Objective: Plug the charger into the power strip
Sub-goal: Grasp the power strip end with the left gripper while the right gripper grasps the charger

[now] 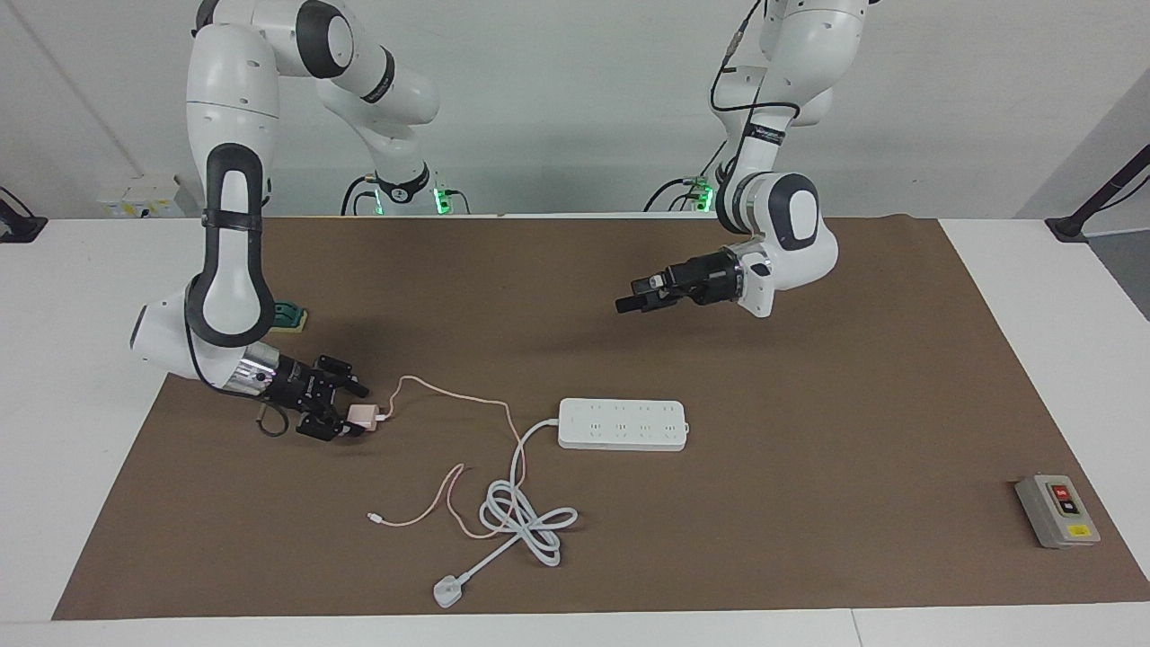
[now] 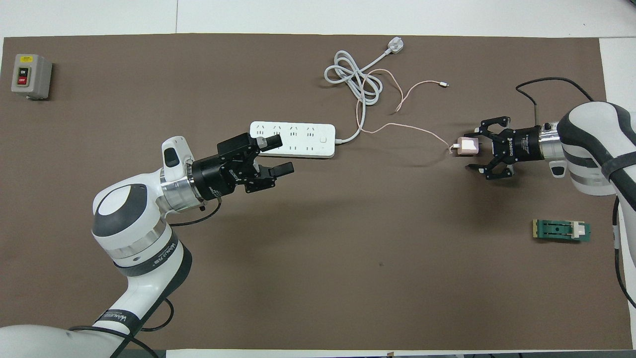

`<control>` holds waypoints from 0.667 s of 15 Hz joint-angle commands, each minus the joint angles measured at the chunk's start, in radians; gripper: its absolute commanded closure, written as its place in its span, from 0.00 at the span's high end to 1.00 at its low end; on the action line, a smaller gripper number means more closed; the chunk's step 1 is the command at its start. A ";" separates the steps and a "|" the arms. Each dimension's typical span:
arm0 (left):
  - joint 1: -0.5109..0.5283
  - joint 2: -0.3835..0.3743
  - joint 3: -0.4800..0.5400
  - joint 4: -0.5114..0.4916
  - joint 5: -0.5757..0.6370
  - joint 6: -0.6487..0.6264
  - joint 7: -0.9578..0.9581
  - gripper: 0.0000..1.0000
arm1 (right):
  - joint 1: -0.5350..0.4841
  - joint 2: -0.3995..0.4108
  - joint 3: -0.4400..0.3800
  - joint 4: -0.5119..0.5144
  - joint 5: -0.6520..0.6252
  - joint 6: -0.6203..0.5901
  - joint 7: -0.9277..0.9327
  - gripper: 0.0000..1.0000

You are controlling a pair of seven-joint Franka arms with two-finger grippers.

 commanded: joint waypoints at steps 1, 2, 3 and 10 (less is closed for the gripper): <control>-0.051 0.093 0.018 0.096 -0.032 -0.009 0.052 1.00 | 0.015 0.003 0.003 -0.033 0.044 0.063 -0.048 0.02; -0.052 0.121 0.017 0.133 -0.031 -0.006 0.116 1.00 | 0.017 0.003 0.003 -0.039 0.044 0.070 -0.049 0.00; -0.052 0.142 0.017 0.158 -0.032 -0.006 0.141 1.00 | 0.017 0.000 0.003 -0.047 0.044 0.070 -0.054 0.00; -0.072 0.205 0.020 0.236 0.007 0.060 0.318 1.00 | 0.027 -0.035 0.003 0.010 0.039 -0.018 0.038 0.00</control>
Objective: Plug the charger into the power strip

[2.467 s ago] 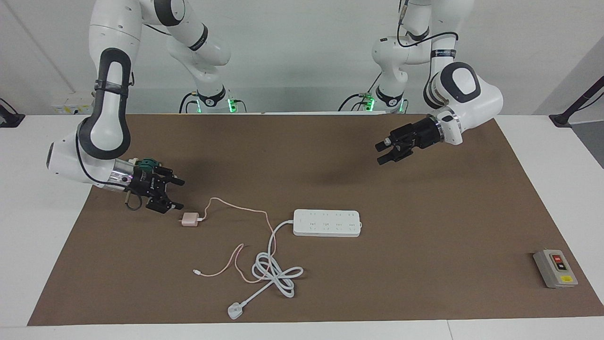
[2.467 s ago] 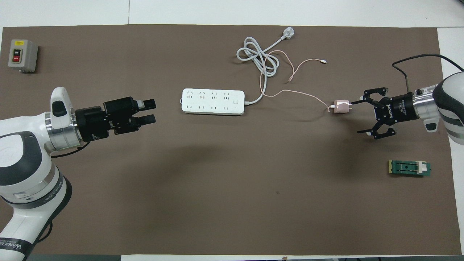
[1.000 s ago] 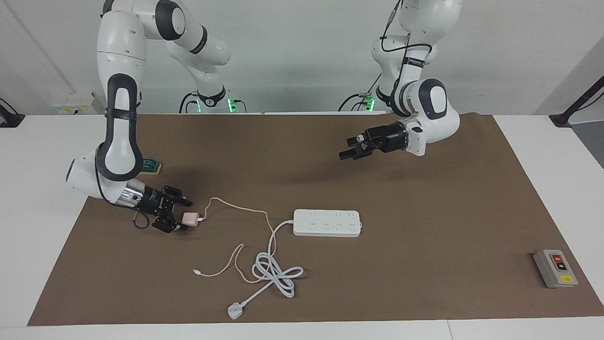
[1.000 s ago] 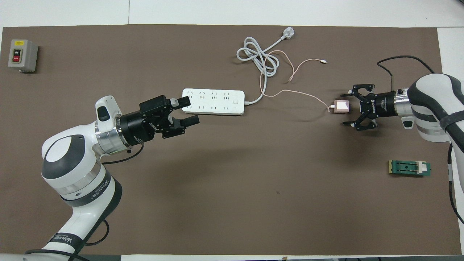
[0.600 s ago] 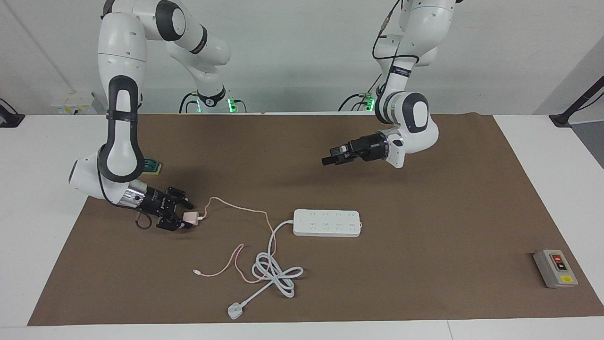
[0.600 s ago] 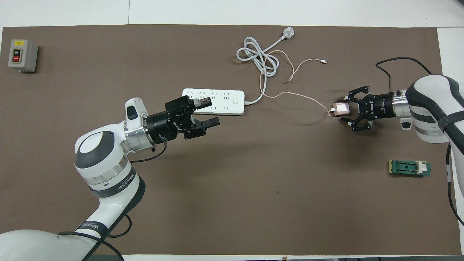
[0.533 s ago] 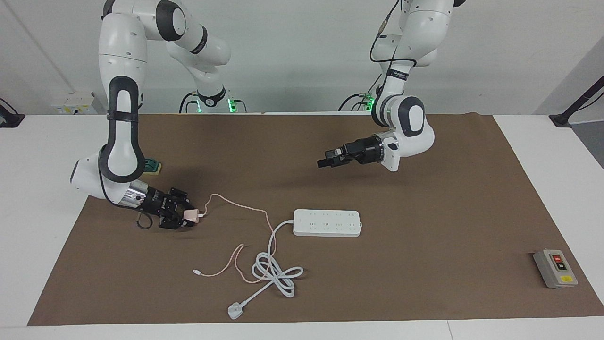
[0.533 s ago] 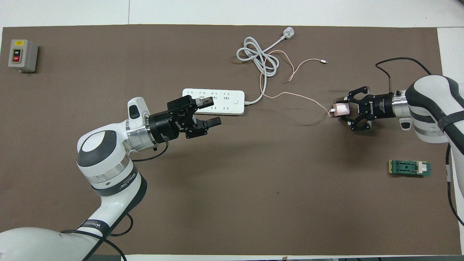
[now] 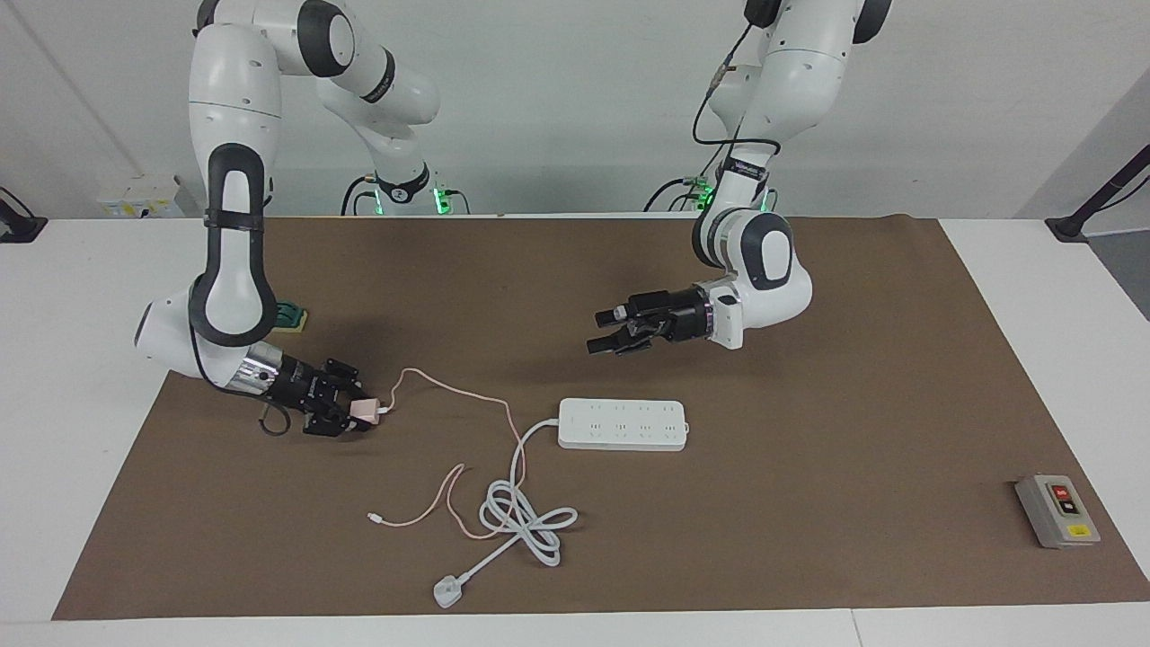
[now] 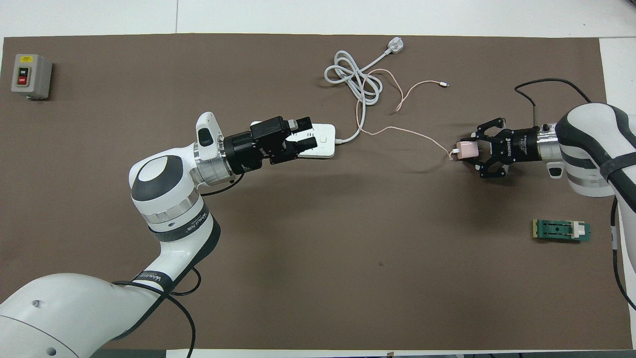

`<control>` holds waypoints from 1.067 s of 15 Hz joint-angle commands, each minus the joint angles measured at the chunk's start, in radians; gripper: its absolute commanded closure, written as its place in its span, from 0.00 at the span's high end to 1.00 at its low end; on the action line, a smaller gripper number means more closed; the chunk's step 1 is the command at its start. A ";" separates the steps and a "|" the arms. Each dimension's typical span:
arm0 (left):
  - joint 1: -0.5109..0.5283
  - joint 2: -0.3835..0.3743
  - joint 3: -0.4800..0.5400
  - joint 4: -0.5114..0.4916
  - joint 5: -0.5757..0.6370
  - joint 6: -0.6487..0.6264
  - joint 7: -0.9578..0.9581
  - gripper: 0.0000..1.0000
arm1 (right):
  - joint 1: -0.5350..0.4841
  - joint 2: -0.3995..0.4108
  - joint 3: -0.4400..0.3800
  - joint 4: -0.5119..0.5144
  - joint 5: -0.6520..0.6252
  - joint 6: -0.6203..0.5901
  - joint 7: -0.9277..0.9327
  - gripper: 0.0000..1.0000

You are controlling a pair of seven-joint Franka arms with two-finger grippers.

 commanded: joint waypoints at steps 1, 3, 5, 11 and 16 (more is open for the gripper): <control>-0.021 0.020 0.015 0.035 0.043 0.024 0.085 1.00 | 0.039 -0.043 0.002 0.025 0.011 -0.042 0.095 0.00; -0.021 0.020 0.014 0.035 0.075 0.023 0.114 1.00 | 0.068 -0.078 0.002 0.036 0.008 -0.066 0.153 0.00; -0.027 0.020 0.014 0.035 0.086 0.033 0.166 1.00 | 0.105 -0.124 0.002 0.036 0.007 -0.074 0.193 0.00; -0.029 0.020 0.014 0.035 0.088 0.026 0.169 1.00 | 0.234 -0.220 0.000 0.036 0.003 -0.080 0.321 0.00; -0.018 0.014 0.012 0.012 0.088 0.014 0.171 0.98 | 0.309 -0.260 0.005 0.038 0.005 -0.079 0.384 0.00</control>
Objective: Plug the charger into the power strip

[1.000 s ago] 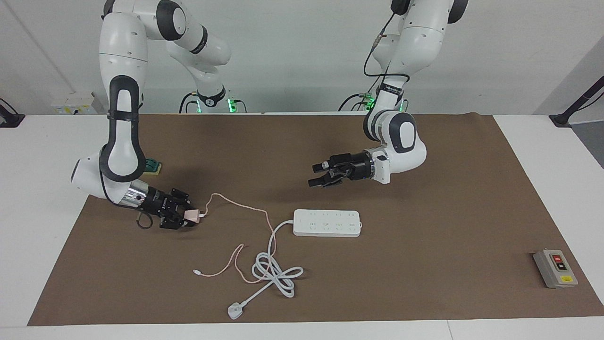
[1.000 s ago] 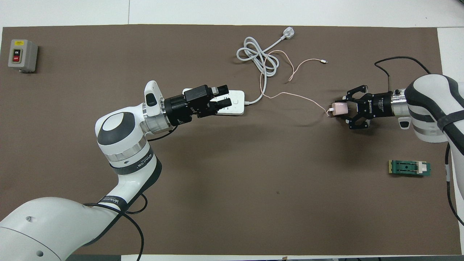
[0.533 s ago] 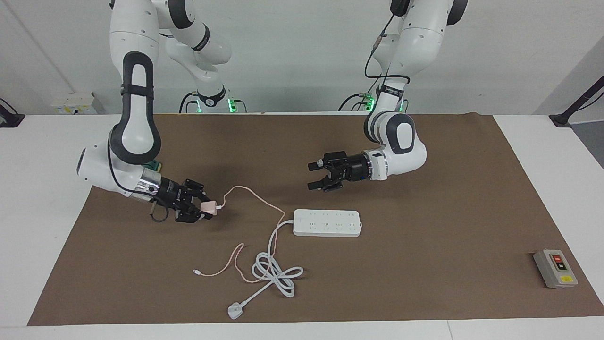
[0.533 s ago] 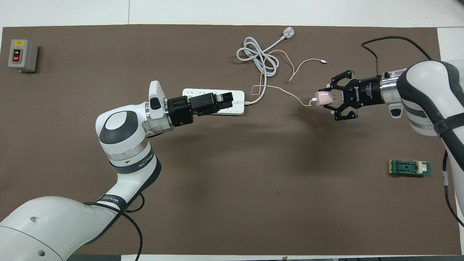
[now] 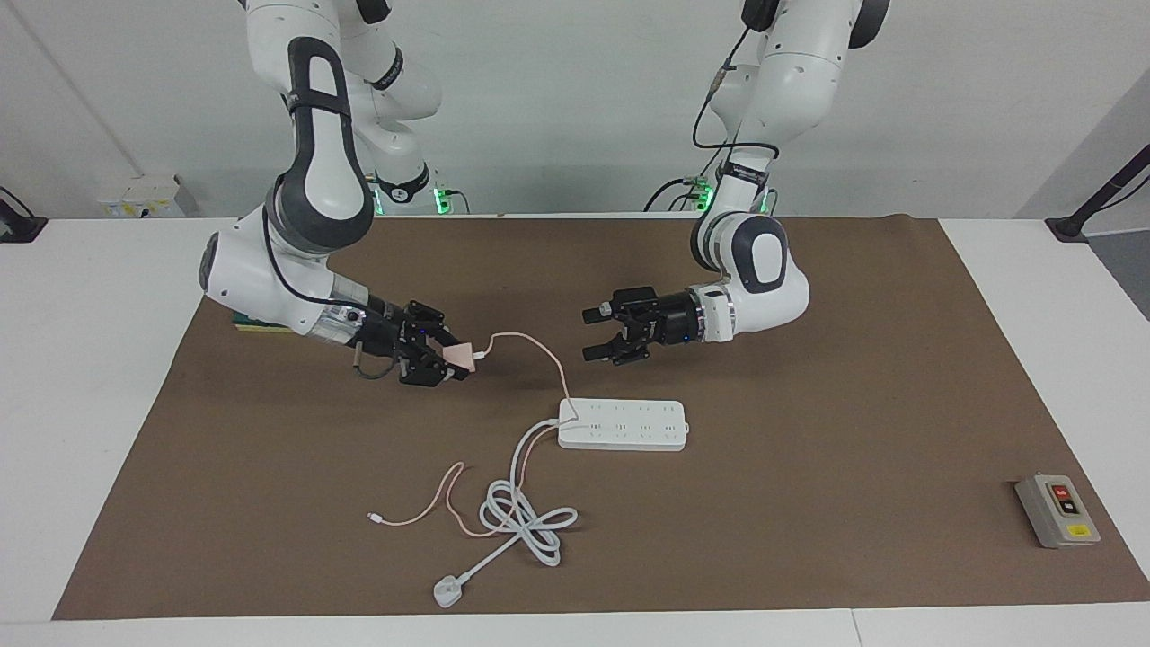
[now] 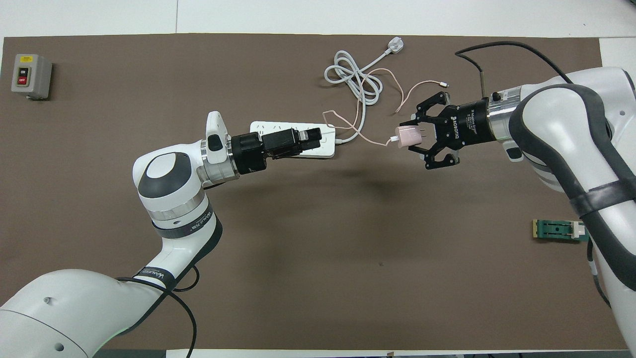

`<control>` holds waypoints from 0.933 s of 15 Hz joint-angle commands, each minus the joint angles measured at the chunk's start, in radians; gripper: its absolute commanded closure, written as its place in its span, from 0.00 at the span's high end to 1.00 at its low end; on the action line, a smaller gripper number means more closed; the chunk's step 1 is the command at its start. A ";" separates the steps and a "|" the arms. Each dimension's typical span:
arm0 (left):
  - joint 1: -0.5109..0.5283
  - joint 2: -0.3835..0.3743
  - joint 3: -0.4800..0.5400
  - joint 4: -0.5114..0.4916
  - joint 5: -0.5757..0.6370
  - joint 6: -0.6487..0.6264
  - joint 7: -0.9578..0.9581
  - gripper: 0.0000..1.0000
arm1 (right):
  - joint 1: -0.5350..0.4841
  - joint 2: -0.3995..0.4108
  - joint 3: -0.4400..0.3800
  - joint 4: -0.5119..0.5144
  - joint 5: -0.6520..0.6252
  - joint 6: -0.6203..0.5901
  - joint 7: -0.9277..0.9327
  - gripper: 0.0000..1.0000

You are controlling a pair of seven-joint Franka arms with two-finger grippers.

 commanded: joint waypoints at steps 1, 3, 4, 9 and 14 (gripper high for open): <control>-0.002 0.001 0.011 -0.005 0.011 -0.009 0.013 0.98 | 0.016 -0.027 0.005 -0.011 0.005 -0.005 0.024 0.00; 0.008 -0.001 0.011 -0.007 0.011 -0.029 0.013 0.98 | 0.057 -0.034 0.006 -0.013 0.010 0.004 0.027 0.00; 0.009 -0.002 0.011 -0.008 0.011 -0.037 0.013 0.98 | 0.071 -0.034 0.006 -0.012 0.013 0.011 0.047 0.00; 0.017 -0.002 0.010 -0.010 0.010 -0.029 0.014 0.98 | 0.174 -0.026 0.006 -0.002 0.026 0.163 0.156 0.00; 0.018 -0.001 0.010 -0.007 0.007 -0.029 0.016 0.98 | 0.243 -0.005 0.009 0.051 0.028 0.252 0.251 0.00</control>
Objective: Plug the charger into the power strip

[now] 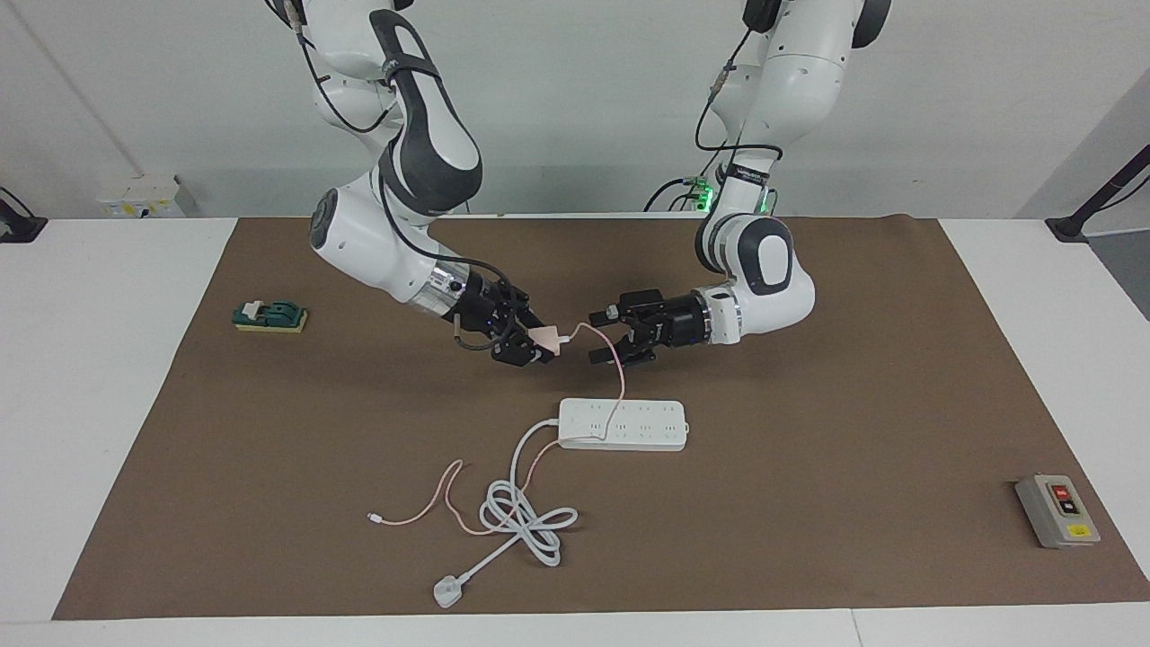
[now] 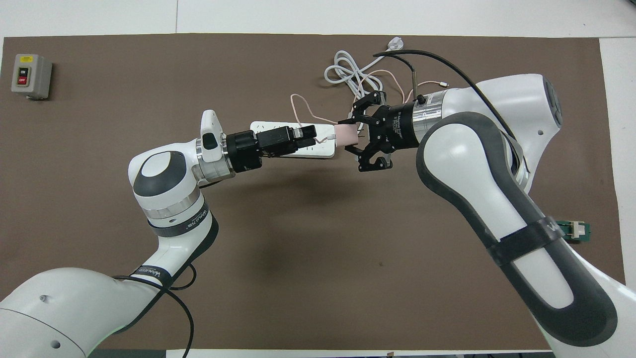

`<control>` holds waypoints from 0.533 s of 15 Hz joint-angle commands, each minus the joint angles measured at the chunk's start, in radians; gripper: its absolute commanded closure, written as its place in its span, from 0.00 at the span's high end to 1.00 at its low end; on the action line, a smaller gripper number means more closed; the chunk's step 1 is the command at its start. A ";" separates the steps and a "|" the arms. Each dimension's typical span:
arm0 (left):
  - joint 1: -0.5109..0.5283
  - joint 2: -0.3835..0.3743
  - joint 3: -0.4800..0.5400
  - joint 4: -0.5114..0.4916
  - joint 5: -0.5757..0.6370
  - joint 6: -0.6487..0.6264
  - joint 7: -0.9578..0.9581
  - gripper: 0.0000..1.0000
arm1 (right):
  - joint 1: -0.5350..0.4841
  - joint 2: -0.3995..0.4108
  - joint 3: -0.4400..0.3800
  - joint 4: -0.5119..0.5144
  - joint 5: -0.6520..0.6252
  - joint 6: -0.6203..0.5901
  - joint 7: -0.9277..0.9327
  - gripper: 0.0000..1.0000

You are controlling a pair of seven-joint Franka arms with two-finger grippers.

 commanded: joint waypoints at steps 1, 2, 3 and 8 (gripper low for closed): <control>0.012 -0.001 -0.002 -0.003 0.007 -0.018 0.016 0.98 | 0.028 0.012 0.003 0.022 0.035 0.041 0.025 0.00; 0.012 0.000 -0.002 -0.001 0.007 -0.016 0.016 0.96 | 0.042 0.015 0.003 0.024 0.051 0.058 0.028 0.00; 0.012 0.000 -0.002 0.000 0.004 -0.016 0.016 0.96 | 0.047 0.023 0.003 0.024 0.052 0.070 0.028 0.00; 0.010 0.000 -0.003 -0.001 0.002 -0.018 0.016 0.96 | 0.071 0.039 0.004 0.022 0.051 0.075 0.019 0.00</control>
